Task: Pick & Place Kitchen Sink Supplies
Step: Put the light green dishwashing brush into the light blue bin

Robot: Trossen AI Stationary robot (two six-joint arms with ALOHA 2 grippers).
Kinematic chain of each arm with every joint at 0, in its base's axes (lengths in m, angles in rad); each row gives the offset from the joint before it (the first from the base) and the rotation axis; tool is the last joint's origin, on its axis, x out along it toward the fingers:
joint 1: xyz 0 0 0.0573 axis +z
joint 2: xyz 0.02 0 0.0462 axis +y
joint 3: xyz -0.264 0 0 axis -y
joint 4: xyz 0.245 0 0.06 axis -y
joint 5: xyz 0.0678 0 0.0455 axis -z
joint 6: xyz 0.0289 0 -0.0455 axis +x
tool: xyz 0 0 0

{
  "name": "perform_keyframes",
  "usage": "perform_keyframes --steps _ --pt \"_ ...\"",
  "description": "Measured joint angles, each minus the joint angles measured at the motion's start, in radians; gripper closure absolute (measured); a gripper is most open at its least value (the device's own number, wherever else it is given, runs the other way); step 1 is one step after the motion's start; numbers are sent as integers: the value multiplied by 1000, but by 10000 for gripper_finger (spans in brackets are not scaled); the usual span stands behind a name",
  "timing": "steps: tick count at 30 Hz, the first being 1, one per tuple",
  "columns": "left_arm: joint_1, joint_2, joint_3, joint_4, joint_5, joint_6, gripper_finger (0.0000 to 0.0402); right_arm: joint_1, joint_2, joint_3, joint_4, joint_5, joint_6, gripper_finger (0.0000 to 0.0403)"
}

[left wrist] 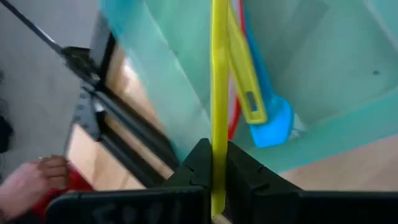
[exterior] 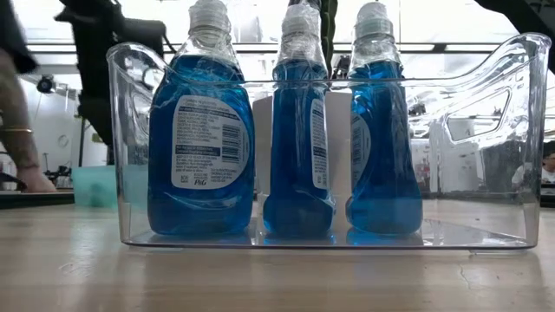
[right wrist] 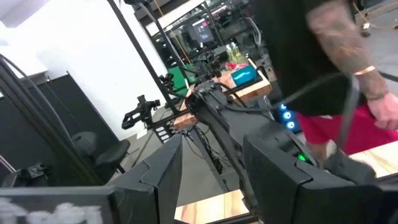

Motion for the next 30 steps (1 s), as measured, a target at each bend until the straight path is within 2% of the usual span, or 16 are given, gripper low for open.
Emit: perform_keyframes --steps 7,16,22,30 --pt "67 121 -1 95 45 56 377 0 -4 0 1 0 -14 236" --pt "95 216 2 122 41 22 361 0 -4 0 1 0 -11 239" --pt "95 200 7 136 68 -14 337 0 -4 0 1 0 -10 247" --pt "95 96 21 110 74 -87 282 0 -19 0 3 1 -11 252"
